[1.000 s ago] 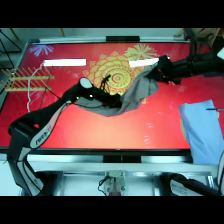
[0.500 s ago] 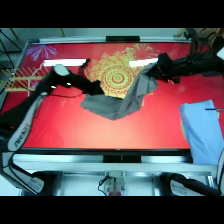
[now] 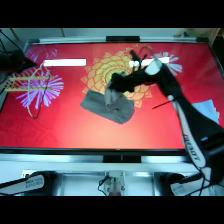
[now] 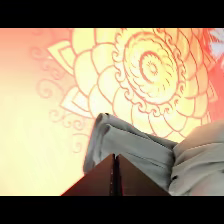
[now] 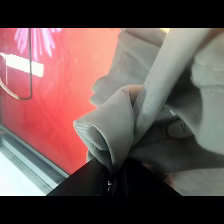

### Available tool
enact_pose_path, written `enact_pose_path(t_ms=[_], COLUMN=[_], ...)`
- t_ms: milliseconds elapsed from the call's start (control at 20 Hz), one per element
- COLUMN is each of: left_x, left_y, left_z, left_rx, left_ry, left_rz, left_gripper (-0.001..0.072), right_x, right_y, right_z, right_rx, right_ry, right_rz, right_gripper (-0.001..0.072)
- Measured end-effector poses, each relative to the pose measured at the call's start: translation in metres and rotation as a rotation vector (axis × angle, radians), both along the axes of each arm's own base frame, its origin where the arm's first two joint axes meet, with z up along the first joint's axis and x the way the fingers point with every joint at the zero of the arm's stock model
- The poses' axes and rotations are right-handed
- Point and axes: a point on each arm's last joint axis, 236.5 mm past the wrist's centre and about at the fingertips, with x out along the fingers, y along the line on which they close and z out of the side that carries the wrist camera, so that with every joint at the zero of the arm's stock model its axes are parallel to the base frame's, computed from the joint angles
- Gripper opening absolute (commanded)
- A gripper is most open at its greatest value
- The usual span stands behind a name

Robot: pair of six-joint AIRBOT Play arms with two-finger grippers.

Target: Fold the shirts.

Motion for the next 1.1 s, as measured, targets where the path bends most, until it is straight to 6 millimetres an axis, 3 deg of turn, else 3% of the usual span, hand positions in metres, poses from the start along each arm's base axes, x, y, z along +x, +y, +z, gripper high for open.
enact_pose_path(t_ms=[50,100,150,200,350,500,650,700,750,800,850,950,1100], left_x=[-0.007,-0.012,-0.017,-0.02,-0.025,-0.029,-0.031,-0.032,-0.032,-0.032,-0.032,-0.032,-0.032], left_y=[0.008,0.012,0.015,0.017,0.017,0.012,0.01,0.01,0.009,0.009,0.009,0.009,0.009], left_z=[0.008,0.015,0.019,0.023,0.02,0.007,-0.005,-0.006,-0.008,-0.01,-0.01,-0.011,-0.011], left_rx=[0.012,0.019,0.025,0.03,0.035,0.033,0.035,0.036,0.036,0.037,0.038,0.039,0.039], left_ry=[-0.013,-0.026,-0.032,-0.038,-0.028,0.001,0.023,0.025,0.028,0.03,0.029,0.029,0.029], left_rz=[0.014,0.021,0.024,0.026,0.024,0.006,-0.009,-0.013,-0.016,-0.016,-0.017,-0.017,-0.019], left_gripper=[0.0032,0.0032,0.0032,0.0032,0.0032,0.0032,0.0032,0.0032,0.0032,0.0032,0.0032,0.0032,0.0032], right_x=[-0.002,-0.003,-0.004,-0.005,0.0,0.012,0.011,0.007,-0.002,-0.012,-0.022,-0.042,-0.053], right_y=[0.019,0.037,0.054,0.069,0.088,0.069,0.005,-0.025,-0.063,-0.097,-0.126,-0.146,-0.142], right_z=[-0.014,-0.026,-0.036,-0.045,-0.047,-0.028,-0.025,-0.033,-0.049,-0.064,-0.076,-0.096,-0.12], right_rx=[0.024,0.051,0.086,0.117,0.189,0.19,0.014,-0.088,-0.218,-0.327,-0.399,-0.425,-0.343], right_ry=[0.021,0.04,0.06,0.075,0.067,0.018,0.007,0.029,0.077,0.135,0.197,0.298,0.363], right_rz=[0.007,0.009,0.003,-0.001,-0.018,-0.027,0.003,0.013,0.019,0.017,0.002,-0.012,-0.067], right_gripper=[0.0098,0.0301,0.0639,0.0679,0.0678,0.0678,0.065,0.0608,0.0609,0.0615,0.067,0.0669,0.067])
